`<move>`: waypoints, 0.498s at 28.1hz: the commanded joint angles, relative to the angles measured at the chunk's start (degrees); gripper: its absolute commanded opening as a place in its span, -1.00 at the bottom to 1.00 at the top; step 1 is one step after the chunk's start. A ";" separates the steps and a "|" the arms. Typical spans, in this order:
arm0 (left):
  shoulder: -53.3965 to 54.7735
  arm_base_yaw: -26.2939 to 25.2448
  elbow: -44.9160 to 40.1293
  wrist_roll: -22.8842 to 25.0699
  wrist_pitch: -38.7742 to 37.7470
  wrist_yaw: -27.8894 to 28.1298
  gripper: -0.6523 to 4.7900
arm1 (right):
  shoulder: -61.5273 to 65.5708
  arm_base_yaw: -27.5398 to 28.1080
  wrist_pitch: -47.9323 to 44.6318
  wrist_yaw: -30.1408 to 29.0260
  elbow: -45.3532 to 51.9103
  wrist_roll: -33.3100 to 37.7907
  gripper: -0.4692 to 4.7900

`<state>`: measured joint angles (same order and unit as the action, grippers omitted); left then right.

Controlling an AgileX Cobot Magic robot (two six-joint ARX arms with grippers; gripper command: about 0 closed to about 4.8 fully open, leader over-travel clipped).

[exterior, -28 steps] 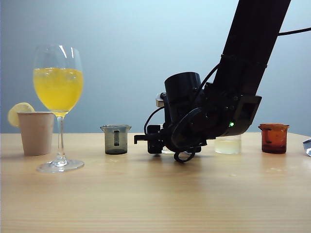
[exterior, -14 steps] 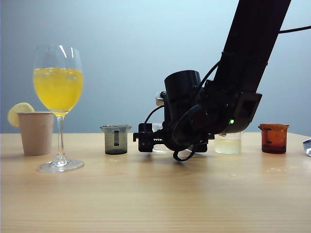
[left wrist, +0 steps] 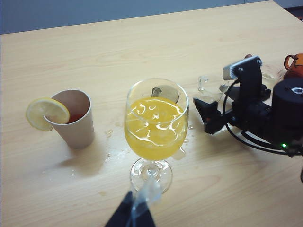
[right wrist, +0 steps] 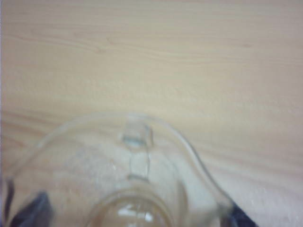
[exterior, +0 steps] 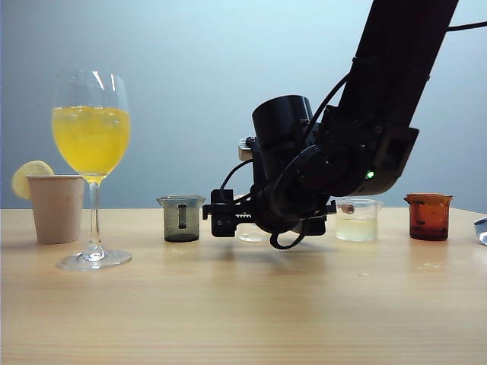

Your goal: Pick up the second measuring cup from the left, pour the orange juice inside into the goblet, and finally put the measuring cup back in its original place.

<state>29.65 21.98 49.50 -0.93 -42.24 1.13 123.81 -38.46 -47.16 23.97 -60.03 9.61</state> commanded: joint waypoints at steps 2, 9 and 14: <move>-0.07 -0.02 0.04 0.07 0.76 0.17 -0.78 | -4.66 -1.25 -0.63 0.96 4.94 1.77 1.00; -0.07 -0.02 0.04 0.07 0.76 0.17 -0.78 | -17.70 -3.19 6.32 0.42 14.62 1.77 0.59; -0.07 -0.02 0.04 0.07 0.76 0.17 -0.78 | -36.26 -3.87 27.12 -9.16 18.38 0.81 -0.85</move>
<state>29.65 21.98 49.50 -0.93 -42.24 1.13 91.26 -42.26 -25.15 17.67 -41.56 10.85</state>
